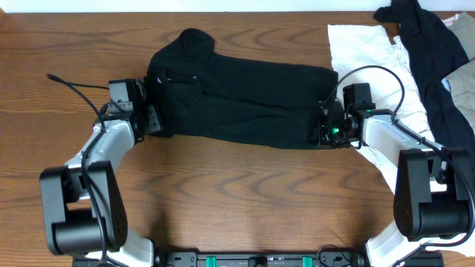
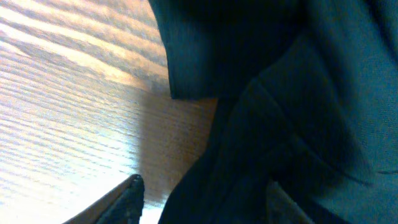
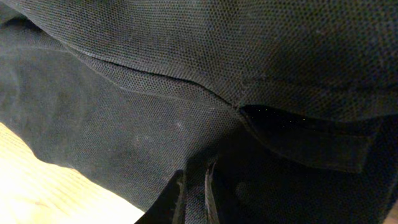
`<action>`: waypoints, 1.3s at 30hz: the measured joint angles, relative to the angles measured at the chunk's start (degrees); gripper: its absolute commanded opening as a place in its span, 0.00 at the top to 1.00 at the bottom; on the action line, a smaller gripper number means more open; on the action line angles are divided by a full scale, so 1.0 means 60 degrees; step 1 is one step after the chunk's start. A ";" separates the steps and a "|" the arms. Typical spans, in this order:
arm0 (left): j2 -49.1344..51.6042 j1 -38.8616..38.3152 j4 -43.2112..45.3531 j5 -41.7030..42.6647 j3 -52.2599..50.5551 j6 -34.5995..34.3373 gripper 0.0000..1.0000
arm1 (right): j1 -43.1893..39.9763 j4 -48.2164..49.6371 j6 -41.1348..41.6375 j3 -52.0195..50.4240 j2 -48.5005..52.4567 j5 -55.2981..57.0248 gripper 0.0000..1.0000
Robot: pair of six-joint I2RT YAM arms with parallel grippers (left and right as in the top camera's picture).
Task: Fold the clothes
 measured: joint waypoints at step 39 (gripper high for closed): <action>0.0229 0.1024 -0.2178 -0.3202 -0.0018 0.0415 0.94 | 0.0015 -0.0809 0.0004 0.0087 0.0000 -0.0011 0.91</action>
